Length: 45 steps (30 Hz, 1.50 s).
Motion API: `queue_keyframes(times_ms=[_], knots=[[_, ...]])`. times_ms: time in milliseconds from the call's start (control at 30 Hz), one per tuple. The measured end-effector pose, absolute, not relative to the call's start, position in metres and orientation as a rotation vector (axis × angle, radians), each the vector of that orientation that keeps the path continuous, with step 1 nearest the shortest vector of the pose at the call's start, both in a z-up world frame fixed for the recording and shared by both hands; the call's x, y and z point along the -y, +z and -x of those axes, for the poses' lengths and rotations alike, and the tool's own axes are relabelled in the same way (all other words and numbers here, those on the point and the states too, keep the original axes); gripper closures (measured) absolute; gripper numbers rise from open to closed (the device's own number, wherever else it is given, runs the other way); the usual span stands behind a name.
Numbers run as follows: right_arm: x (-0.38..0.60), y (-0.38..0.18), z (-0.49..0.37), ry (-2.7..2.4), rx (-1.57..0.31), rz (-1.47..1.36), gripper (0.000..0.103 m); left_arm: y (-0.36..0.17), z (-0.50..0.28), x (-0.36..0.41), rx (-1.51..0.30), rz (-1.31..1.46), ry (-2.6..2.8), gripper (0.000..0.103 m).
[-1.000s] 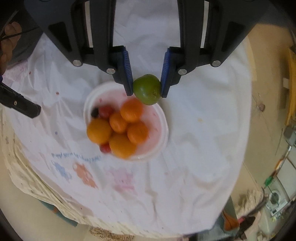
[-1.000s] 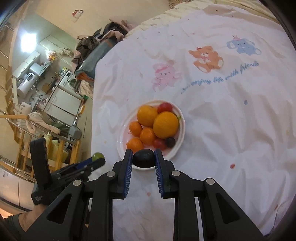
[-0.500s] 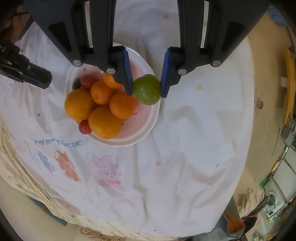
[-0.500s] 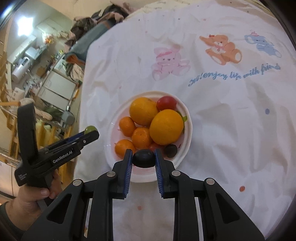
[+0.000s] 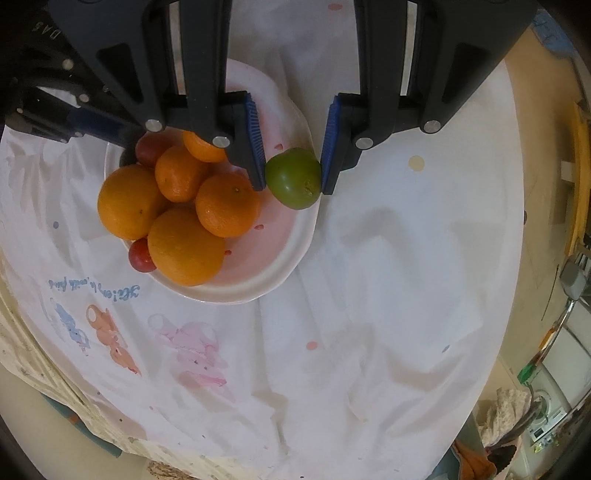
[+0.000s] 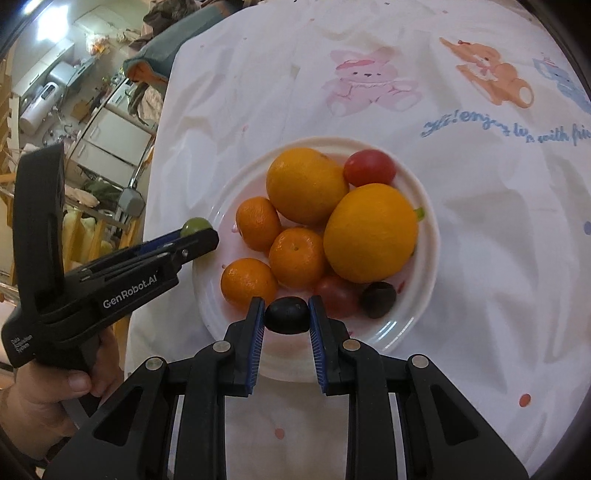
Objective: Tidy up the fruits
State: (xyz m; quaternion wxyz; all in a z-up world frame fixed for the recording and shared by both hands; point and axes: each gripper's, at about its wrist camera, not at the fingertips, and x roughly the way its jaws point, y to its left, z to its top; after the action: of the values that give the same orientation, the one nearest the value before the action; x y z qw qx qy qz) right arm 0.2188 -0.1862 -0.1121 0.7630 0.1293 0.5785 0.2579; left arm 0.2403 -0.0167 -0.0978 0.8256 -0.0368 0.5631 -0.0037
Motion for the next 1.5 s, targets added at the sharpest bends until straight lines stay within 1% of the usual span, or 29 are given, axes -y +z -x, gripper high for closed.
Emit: queue_keyframes(times_ms=[200,633,733,800,867,900,933,967,1000,1067,1167,1267,1500], knots=[[0.18,-0.122,-0.218,0.567,-1.293,-0.265,0.078,-0.099,-0.242,0.021,-1.195,0.055,0.013,0.077],[0.179,-0.119,-0.218,0.555,-1.279,-0.25,0.077,-0.098,-0.243,0.02,-1.197,0.033,0.008,0.077],[0.182,-0.119,-0.218,0.553,-1.276,-0.266,0.074,-0.098,-0.243,0.02,-1.2,0.031,0.008,0.076],[0.183,-0.117,-0.219,0.551,-1.265,-0.276,0.074,-0.097,-0.243,0.02,-1.206,0.029,0.006,0.074],[0.183,-0.113,-0.219,0.551,-1.244,-0.275,0.074,-0.096,-0.242,0.02,-1.2,0.029,0.008,0.065],[0.183,-0.111,-0.219,0.554,-1.237,-0.278,0.074,-0.094,-0.241,0.02,-1.193,0.032,0.008,0.062],[0.184,-0.109,-0.219,0.558,-1.231,-0.286,0.073,-0.093,-0.241,0.02,-1.187,0.03,0.01,0.055],[0.184,-0.107,-0.219,0.557,-1.227,-0.291,0.064,-0.092,-0.242,0.02,-1.185,0.028,0.012,0.05],[0.186,-0.106,-0.219,0.557,-1.221,-0.298,0.049,-0.091,-0.241,0.02,-1.179,0.027,0.013,0.047],[0.188,-0.1,-0.217,0.561,-1.195,-0.32,0.038,-0.089,-0.241,0.019,-1.17,0.031,0.015,0.041],[0.188,-0.093,-0.218,0.564,-1.185,-0.316,0.038,-0.086,-0.242,0.017,-1.162,0.047,0.014,0.036],[0.193,-0.083,-0.219,0.546,-1.162,-0.325,0.036,-0.08,-0.239,0.014,-1.13,0.062,0.0,0.036],[0.209,-0.058,-0.207,0.495,-1.073,-0.324,0.036,-0.052,-0.22,0.004,-1.038,0.089,-0.003,0.036]])
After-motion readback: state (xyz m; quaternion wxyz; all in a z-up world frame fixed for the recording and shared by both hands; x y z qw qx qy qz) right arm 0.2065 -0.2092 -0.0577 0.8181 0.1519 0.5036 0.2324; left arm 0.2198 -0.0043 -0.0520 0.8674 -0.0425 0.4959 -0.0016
